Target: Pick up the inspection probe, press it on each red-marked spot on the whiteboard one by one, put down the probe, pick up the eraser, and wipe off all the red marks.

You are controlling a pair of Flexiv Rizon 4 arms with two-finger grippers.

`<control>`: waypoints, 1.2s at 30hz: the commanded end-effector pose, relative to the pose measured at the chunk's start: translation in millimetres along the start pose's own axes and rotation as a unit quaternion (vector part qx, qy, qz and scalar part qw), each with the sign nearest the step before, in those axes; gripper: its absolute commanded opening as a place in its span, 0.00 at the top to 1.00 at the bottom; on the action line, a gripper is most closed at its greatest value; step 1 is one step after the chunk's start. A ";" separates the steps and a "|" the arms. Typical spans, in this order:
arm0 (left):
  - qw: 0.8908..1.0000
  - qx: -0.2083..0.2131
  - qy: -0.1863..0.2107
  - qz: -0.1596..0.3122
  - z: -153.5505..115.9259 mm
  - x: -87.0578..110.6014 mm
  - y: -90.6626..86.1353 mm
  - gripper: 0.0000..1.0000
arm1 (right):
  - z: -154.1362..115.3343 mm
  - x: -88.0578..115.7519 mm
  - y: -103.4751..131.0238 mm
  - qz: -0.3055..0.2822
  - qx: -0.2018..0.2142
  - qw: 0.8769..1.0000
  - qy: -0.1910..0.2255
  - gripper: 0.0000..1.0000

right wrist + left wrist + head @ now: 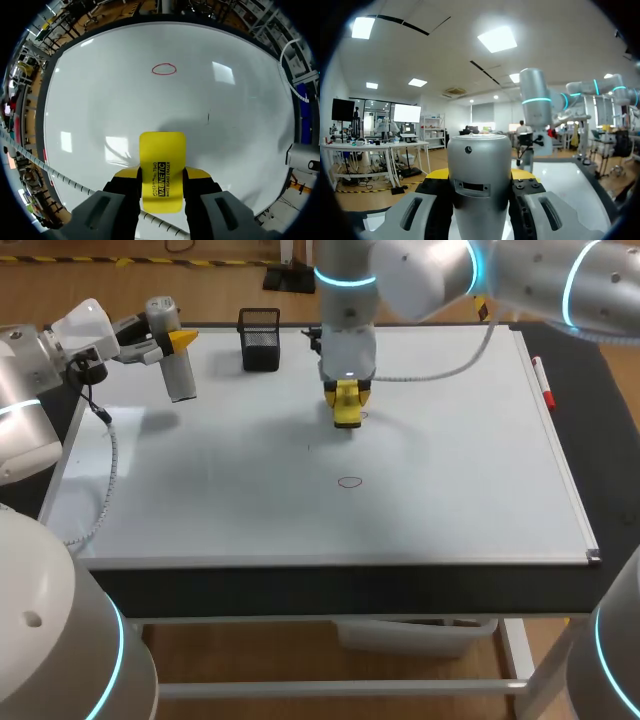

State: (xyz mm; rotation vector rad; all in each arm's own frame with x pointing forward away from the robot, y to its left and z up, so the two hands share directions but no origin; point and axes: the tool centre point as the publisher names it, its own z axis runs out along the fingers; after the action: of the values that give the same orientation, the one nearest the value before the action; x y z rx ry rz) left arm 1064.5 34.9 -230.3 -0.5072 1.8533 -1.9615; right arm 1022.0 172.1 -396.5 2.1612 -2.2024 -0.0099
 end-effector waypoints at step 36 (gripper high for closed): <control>1.000 0.001 -0.002 0.001 0.6 0.8 -0.9 1.00 | 28.0 8.3 -15.6 0.009 -0.012 1.000 -0.002 1.00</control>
State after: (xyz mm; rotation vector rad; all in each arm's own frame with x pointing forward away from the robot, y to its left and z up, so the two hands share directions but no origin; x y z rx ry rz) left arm 1064.5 34.9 -230.3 -0.5073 1.8534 -1.9615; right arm 1034.9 165.5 -423.0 2.1340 -2.2146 -0.0404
